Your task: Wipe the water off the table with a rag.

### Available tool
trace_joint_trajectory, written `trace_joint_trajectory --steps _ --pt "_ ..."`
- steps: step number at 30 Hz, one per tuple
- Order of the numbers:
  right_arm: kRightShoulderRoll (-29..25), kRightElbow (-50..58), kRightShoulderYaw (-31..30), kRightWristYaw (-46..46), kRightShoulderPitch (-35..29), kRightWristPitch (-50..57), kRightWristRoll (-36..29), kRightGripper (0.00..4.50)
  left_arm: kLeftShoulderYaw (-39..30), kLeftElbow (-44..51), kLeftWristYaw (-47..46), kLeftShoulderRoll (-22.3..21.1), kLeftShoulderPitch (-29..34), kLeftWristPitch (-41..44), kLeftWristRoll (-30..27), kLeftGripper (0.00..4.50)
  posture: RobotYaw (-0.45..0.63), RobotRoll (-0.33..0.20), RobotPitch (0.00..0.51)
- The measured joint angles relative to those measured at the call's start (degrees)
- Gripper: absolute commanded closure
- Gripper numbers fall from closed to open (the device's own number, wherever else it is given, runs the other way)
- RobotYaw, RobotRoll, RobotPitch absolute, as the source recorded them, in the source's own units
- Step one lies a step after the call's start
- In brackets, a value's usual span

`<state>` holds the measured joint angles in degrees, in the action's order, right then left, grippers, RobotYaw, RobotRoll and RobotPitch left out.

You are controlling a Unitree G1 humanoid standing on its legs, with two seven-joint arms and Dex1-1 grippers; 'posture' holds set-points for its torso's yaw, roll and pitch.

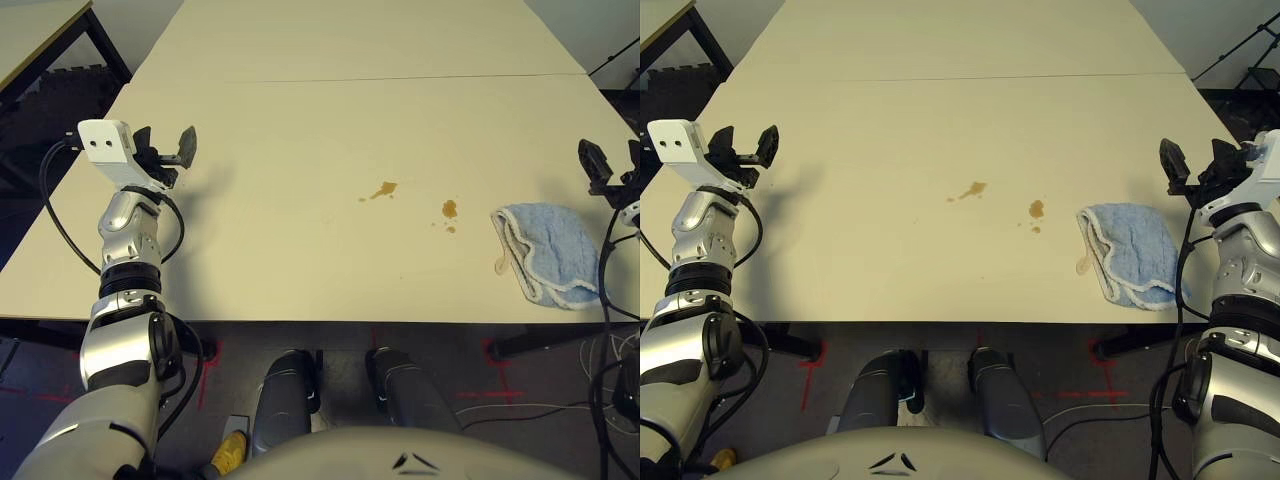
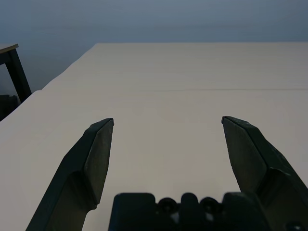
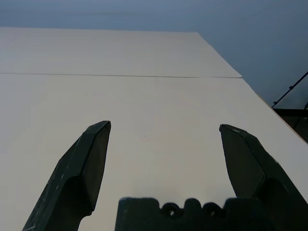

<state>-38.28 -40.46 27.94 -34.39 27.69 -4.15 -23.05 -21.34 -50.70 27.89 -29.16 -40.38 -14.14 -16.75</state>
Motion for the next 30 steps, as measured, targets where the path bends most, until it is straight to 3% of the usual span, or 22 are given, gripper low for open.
trace_joint_trajectory --steps 21,25,30 --pt "0.04 4.71 0.12 1.22 -3.33 1.18 -0.90 0.02 1.78 -2.22 2.31 1.62 -2.79 0.26 0.17 0.00 -0.32 0.000 0.165" --pt "-0.42 6.32 0.51 1.41 -5.05 3.76 -1.54 0.02 3.36 -0.92 9.15 1.96 -3.07 2.95 -0.39 0.00 -0.34 0.000 0.166" --pt "-2.87 9.09 1.58 -0.12 -6.85 8.49 -2.97 0.02 9.18 13.04 26.82 2.08 1.21 14.18 -5.05 0.00 -0.35 0.000 0.164"
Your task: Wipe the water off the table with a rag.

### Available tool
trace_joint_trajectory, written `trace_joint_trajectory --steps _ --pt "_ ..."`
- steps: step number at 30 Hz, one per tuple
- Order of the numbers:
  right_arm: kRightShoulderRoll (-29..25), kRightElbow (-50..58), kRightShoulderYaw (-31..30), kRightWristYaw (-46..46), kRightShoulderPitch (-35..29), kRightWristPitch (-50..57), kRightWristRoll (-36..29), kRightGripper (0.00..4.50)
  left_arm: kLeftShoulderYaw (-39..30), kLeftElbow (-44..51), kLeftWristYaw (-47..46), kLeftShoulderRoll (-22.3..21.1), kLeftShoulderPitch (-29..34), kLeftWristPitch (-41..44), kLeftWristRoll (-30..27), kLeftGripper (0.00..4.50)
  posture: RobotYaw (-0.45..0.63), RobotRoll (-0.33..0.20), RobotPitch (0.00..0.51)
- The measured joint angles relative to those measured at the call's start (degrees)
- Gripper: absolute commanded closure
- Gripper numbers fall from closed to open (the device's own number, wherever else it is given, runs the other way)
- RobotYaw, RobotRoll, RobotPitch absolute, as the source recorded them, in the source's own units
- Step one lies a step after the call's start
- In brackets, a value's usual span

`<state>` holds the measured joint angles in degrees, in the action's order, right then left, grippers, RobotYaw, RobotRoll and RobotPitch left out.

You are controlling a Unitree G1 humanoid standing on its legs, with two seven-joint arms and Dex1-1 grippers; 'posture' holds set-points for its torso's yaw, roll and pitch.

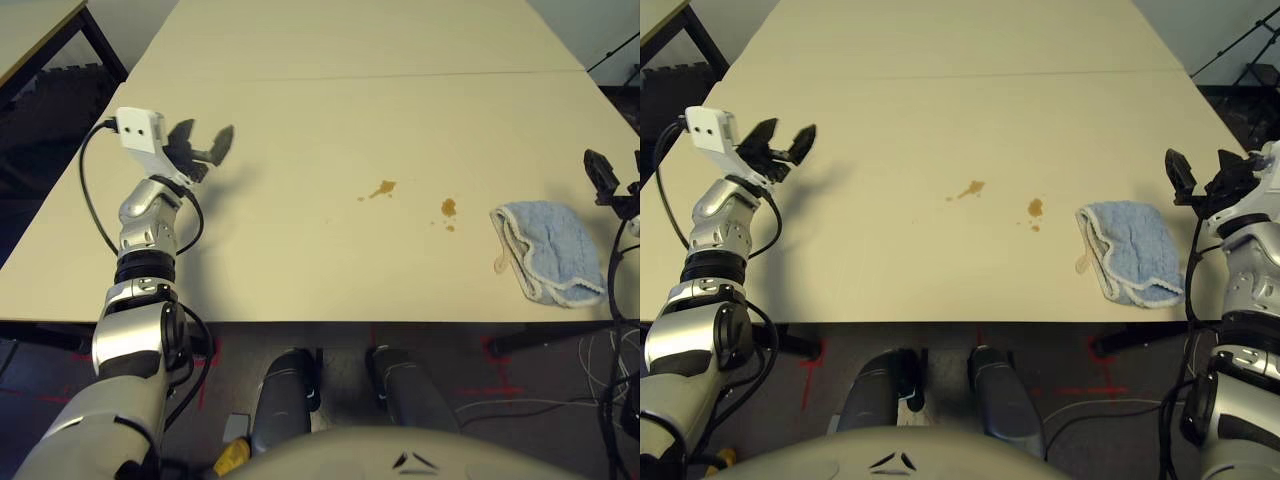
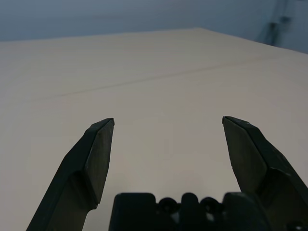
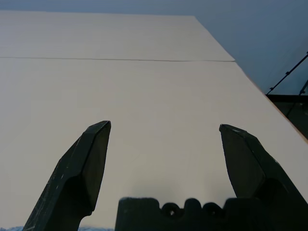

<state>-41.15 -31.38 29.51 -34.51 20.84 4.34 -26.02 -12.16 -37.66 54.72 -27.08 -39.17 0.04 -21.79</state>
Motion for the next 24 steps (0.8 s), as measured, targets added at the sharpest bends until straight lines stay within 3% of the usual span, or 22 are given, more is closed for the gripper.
trace_joint_trajectory --steps 5,10,17,24 --pt "-2.07 2.04 0.48 -1.82 -1.85 5.15 -0.62 0.02 5.60 10.91 13.80 -3.33 4.95 10.32 -3.08 0.00 -0.36 0.000 0.165" --pt "-6.61 6.50 -0.40 -5.67 -4.39 14.97 -1.12 0.02 8.80 14.43 20.82 -5.10 5.38 13.10 -3.27 0.00 -0.38 0.000 0.162" --pt "-16.68 13.56 -2.61 -14.62 -9.11 32.16 -3.10 0.02 11.03 13.81 22.65 -4.46 4.46 12.10 -2.58 0.00 -0.40 0.000 0.150" --pt "-19.19 14.96 -6.80 -19.60 -9.16 41.05 -3.54 0.02 11.74 12.33 22.64 -2.96 3.79 10.48 -2.05 0.00 -0.39 0.000 0.144"
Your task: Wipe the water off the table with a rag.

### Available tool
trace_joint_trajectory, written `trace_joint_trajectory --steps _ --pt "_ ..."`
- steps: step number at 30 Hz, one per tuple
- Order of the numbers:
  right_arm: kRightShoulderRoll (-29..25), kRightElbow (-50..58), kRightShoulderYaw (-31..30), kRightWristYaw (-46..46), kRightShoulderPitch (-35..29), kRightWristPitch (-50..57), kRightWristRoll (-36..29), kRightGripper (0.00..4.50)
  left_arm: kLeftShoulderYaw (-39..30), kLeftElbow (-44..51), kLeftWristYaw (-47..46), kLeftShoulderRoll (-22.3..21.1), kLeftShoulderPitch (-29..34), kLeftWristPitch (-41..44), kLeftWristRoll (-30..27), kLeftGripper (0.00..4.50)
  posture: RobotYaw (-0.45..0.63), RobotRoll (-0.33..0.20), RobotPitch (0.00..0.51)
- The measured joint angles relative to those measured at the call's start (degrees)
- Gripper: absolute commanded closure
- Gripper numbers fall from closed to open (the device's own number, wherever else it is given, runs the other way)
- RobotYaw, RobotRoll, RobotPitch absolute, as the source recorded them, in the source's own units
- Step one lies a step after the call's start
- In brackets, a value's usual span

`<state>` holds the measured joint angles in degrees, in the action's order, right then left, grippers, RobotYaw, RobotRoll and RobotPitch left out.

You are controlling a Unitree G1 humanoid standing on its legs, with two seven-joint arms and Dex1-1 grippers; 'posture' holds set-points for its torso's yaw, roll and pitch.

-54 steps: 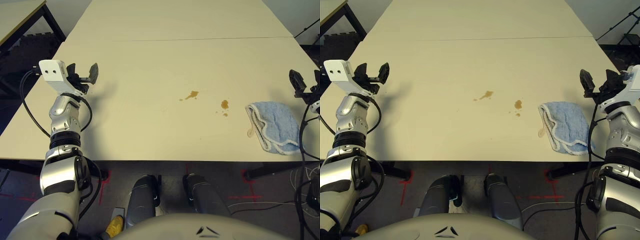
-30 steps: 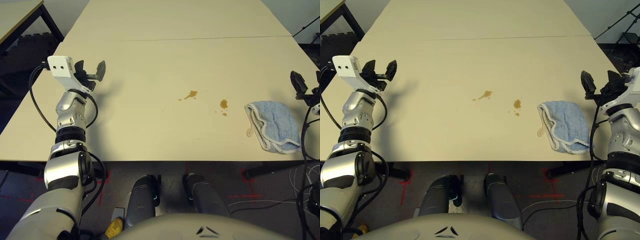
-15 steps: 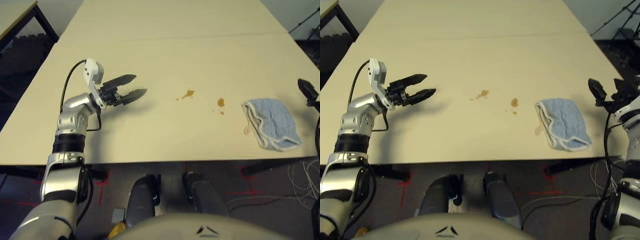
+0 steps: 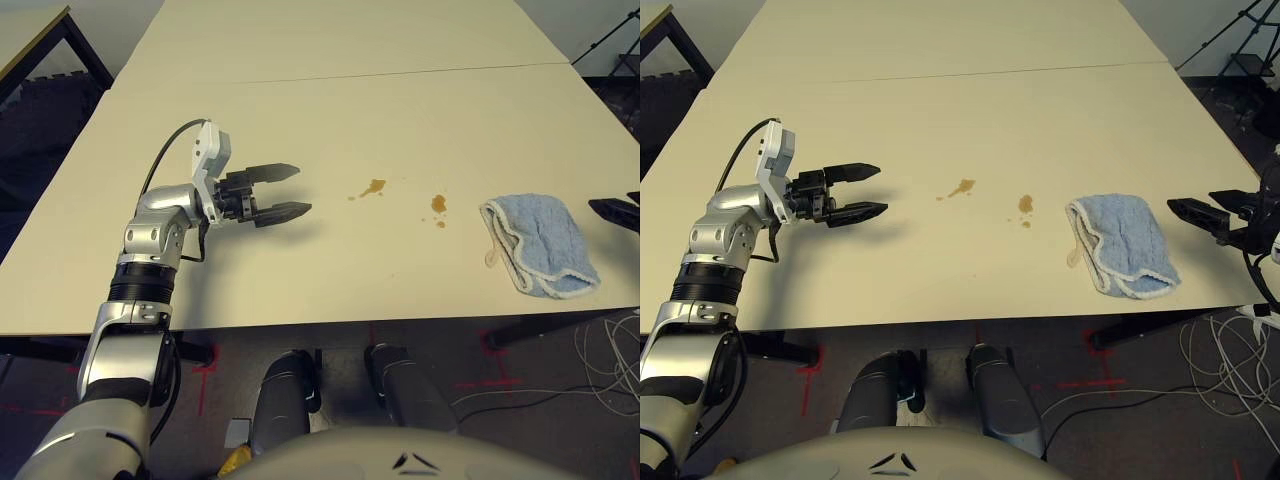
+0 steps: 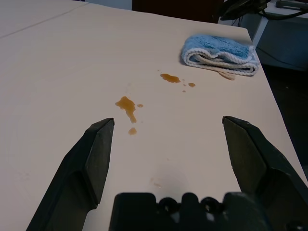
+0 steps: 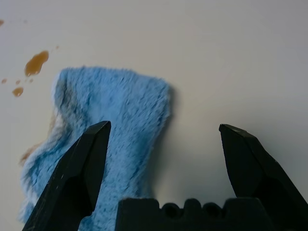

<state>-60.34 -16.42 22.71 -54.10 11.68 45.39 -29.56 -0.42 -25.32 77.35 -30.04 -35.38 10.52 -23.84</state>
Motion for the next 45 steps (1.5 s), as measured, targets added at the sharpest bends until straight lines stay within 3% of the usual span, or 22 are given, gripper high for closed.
trace_joint_trajectory --steps 12,30,34,43,45 --pt "3.97 -1.92 -5.97 -0.24 3.01 0.36 2.16 0.02 0.02 0.80 -0.23 -0.16 0.40 -0.12 0.16 0.00 -0.36 0.000 0.142" --pt "7.82 2.20 -8.67 0.14 0.34 -1.20 5.10 0.02 0.11 2.22 -0.18 -0.55 1.13 0.98 0.18 0.00 -0.37 0.000 0.136" --pt "9.12 2.99 -8.80 1.01 0.13 -1.40 5.67 0.95 0.52 2.07 0.22 -0.55 0.95 0.96 0.21 0.00 -0.38 0.000 0.132" --pt "9.99 2.99 -9.27 1.73 -0.14 -2.61 6.25 4.34 0.86 1.51 0.85 -0.54 0.35 0.30 0.46 0.00 -0.38 0.000 0.126" --pt "10.15 2.99 -9.27 1.89 -0.12 -2.83 6.25 4.49 0.90 1.23 0.89 -0.53 0.33 0.15 0.57 0.00 -0.39 0.000 0.122"
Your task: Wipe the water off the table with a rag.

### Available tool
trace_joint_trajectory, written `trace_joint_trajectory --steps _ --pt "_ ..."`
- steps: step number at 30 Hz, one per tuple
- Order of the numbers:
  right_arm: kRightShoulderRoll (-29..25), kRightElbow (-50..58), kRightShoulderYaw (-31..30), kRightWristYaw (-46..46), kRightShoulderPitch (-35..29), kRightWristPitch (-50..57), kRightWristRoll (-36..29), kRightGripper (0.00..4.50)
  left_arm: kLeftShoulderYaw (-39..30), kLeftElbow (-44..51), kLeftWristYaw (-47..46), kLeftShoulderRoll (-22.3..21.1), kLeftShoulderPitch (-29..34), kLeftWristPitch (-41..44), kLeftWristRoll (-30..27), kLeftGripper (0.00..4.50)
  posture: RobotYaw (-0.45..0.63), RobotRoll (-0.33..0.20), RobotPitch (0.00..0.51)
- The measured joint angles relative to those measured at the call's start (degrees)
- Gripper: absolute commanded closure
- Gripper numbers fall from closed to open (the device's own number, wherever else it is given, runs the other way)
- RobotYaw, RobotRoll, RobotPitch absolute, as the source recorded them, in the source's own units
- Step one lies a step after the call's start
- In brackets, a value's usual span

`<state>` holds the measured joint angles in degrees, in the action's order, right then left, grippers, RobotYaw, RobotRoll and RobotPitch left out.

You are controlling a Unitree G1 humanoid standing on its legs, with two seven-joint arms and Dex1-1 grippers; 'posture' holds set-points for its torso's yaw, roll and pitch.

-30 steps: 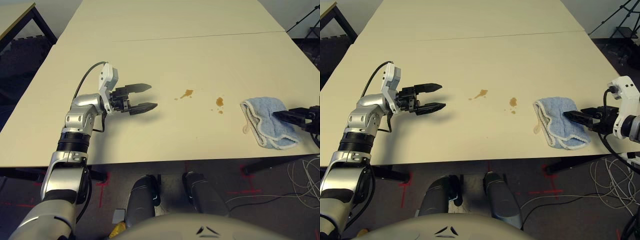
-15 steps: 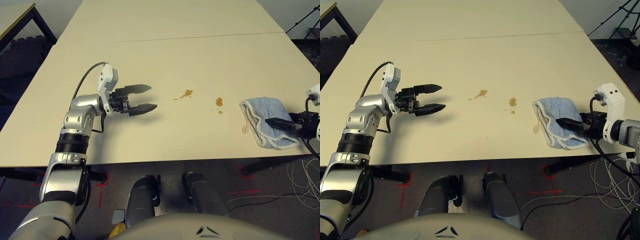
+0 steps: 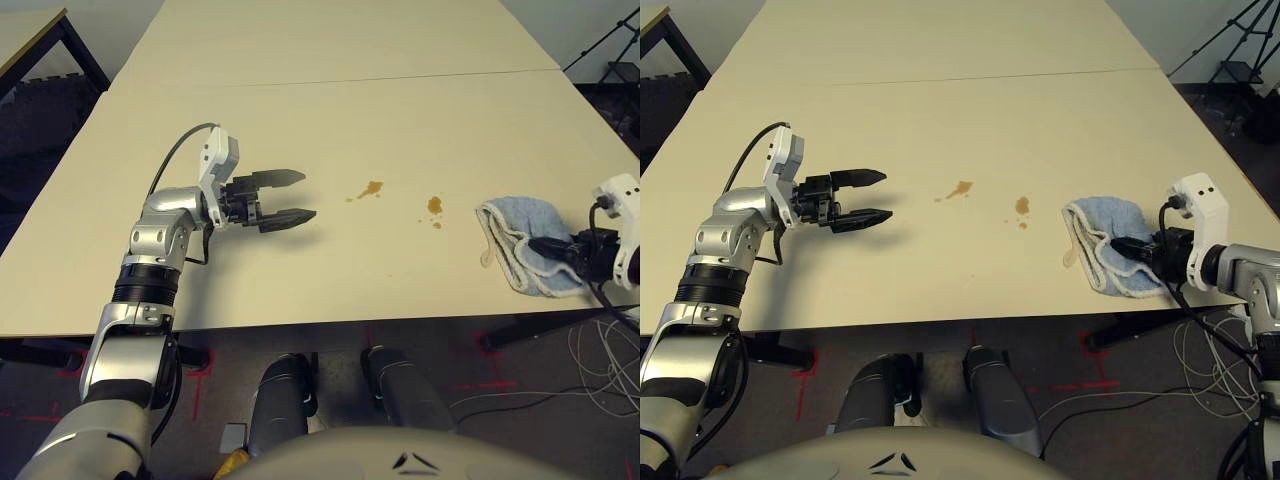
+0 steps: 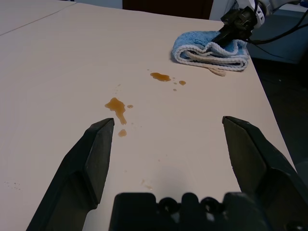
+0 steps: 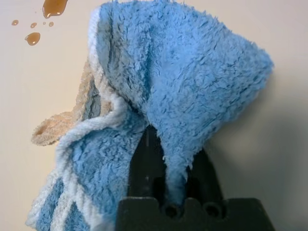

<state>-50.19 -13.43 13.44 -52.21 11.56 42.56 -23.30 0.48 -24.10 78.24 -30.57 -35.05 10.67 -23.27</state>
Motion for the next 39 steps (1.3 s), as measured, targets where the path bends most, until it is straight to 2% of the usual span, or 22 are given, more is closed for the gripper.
trace_joint_trajectory --steps 15,25,35,39 --pt "1.78 -0.06 1.23 2.05 1.30 0.08 -1.05 4.49 0.22 -2.01 1.07 0.45 -0.62 -1.42 0.86 0.00 -0.41 0.000 0.117" --pt "3.81 2.59 7.58 5.93 5.81 2.92 -6.52 4.49 0.62 -3.63 1.12 0.89 -1.43 -1.75 1.02 0.00 -0.41 0.000 0.111" --pt "7.92 4.27 6.79 9.49 6.05 3.52 -7.09 4.49 0.65 -3.76 1.12 1.13 -2.32 -2.23 1.08 0.00 -0.40 0.000 0.110" --pt "9.79 4.26 4.08 10.70 6.45 2.28 -5.41 4.49 0.66 -3.74 1.13 1.12 -2.30 -2.24 1.09 0.00 -0.39 0.000 0.110"
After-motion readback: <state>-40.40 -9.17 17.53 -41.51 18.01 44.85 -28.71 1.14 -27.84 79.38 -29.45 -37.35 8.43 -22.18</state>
